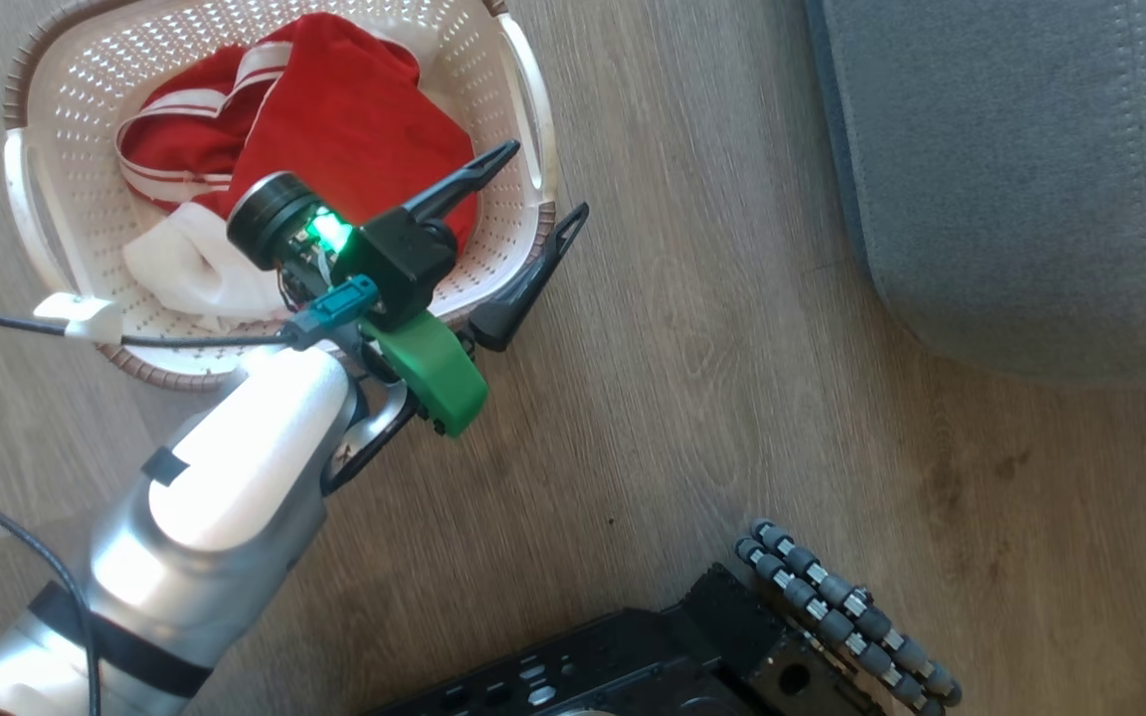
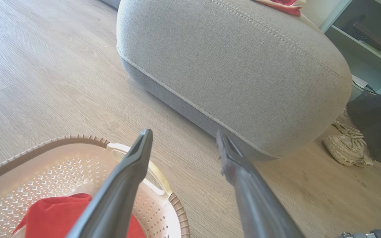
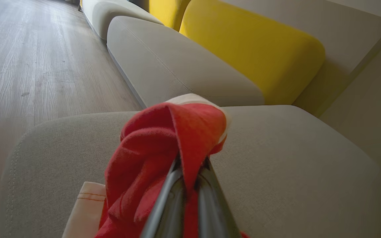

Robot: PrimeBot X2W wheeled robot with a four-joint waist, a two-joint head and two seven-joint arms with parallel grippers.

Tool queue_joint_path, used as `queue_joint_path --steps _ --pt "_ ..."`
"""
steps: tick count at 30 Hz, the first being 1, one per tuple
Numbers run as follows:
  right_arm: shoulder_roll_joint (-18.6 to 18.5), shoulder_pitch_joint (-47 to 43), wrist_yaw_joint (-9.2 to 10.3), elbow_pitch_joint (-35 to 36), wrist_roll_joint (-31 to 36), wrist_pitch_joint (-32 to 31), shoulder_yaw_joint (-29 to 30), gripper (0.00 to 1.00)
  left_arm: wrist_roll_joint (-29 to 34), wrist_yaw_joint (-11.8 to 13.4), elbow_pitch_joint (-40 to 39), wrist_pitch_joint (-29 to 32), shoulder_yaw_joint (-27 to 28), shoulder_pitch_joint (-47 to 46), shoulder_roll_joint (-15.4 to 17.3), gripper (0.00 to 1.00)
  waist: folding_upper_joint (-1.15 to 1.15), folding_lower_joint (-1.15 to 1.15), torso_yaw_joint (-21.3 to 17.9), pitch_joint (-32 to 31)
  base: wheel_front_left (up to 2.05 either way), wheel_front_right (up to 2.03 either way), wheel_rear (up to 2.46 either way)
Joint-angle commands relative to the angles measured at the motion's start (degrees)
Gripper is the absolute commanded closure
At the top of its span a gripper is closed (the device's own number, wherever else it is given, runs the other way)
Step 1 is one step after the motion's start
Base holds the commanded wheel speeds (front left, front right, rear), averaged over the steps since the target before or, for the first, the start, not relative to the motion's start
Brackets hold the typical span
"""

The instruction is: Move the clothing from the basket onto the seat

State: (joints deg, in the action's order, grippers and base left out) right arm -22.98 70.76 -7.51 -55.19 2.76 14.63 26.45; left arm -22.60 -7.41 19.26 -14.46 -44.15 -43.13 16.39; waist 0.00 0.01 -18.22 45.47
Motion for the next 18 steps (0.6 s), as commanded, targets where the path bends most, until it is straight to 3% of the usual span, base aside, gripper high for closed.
queue_joint_path --steps 1,2,3,4,5,18 --pt "-0.61 -2.86 0.02 2.01 -0.92 0.35 -0.15 1.0 0.29 -0.08 -2.11 -0.54 1.83 -0.73 -0.04 0.0 0.0 -0.01 0.02 -0.34 0.0 0.0 0.0" --pt "-0.18 -4.04 0.02 2.54 -1.51 0.36 -0.62 0.95 0.31 -0.08 -2.1 -0.54 2.03 -0.73 -0.1 0.0 0.0 -0.01 0.01 -0.57 0.0 0.0 0.0" --pt "0.29 -5.28 0.02 3.1 -2.23 0.36 -1.07 0.66 0.31 -0.08 -2.06 -0.54 2.28 -0.66 -0.17 0.0 0.0 -0.01 -0.04 -0.94 0.0 0.0 0.0" --pt "0.7 -6.59 0.02 3.69 -3.0 0.36 -1.62 0.26 0.29 -0.08 -2.03 -0.54 2.5 -0.55 -0.31 0.0 0.0 -0.01 -0.02 -1.39 0.0 0.0 0.0" --pt "1.05 -7.91 0.02 4.2 -3.66 0.36 -2.38 0.0 0.25 -0.08 -2.03 -0.54 2.74 -0.44 -0.45 0.0 0.0 -0.01 -0.04 -1.78 0.0 0.0 0.0" --pt "3.11 -22.54 0.02 14.27 -9.8 0.36 -9.34 0.0 0.32 -0.08 -1.92 -0.54 6.76 2.1 -3.35 0.0 0.0 -0.01 2.17 -9.0 0.0 0.0 0.0"
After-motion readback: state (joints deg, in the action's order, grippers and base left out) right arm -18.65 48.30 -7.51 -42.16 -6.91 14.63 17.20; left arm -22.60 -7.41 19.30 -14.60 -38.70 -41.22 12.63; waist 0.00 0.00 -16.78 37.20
